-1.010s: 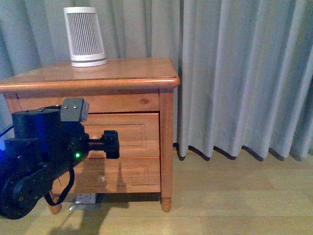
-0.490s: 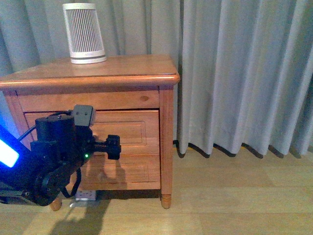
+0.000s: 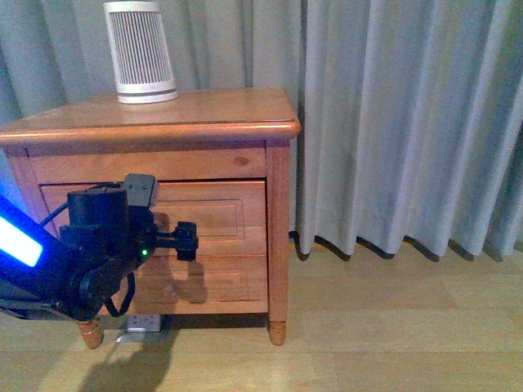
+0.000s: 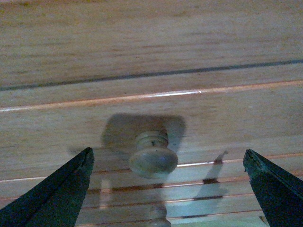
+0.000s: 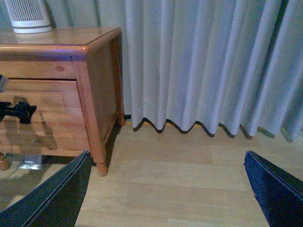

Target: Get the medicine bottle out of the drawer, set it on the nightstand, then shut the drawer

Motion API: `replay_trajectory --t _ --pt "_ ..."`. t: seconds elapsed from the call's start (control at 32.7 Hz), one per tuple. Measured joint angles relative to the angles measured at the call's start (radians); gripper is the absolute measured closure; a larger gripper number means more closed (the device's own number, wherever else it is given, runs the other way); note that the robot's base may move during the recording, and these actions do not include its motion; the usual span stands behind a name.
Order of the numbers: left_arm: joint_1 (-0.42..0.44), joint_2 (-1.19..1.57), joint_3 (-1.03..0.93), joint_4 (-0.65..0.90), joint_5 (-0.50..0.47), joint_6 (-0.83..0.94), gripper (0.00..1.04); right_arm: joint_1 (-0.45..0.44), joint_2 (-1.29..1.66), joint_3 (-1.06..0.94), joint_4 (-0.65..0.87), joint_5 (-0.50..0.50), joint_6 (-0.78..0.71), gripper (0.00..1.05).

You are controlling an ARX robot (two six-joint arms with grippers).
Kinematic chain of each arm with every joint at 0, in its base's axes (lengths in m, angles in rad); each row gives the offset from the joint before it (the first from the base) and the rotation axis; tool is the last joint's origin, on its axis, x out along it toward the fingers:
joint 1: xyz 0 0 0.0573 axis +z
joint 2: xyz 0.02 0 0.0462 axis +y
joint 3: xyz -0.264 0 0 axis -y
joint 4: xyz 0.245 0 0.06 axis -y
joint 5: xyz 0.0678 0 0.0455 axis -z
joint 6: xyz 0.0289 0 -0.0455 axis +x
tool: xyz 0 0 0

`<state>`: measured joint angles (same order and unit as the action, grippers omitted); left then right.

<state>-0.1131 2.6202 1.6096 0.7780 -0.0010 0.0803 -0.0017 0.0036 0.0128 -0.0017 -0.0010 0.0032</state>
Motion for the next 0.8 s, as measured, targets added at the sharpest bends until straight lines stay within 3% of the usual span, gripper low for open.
replay_trajectory --t 0.15,0.43,0.55,0.61,0.8 --pt "0.006 0.0 0.024 -0.022 0.0 -0.007 0.1 0.0 0.0 0.0 0.0 0.0 0.0 0.07" --pt "0.01 0.002 0.032 -0.034 0.013 -0.031 0.46 0.0 0.0 0.0 0.0 0.0 0.0 0.07" --pt "0.011 0.002 0.032 -0.036 0.014 -0.037 0.69 0.0 0.0 0.0 0.0 0.0 0.0 0.07" --pt "0.013 0.002 0.032 -0.038 0.022 -0.04 0.76 0.0 0.0 0.0 0.0 0.0 0.0 0.07" --pt "0.014 0.002 0.032 -0.039 0.029 -0.04 0.8 0.0 0.0 0.0 0.0 0.0 0.0 0.07"
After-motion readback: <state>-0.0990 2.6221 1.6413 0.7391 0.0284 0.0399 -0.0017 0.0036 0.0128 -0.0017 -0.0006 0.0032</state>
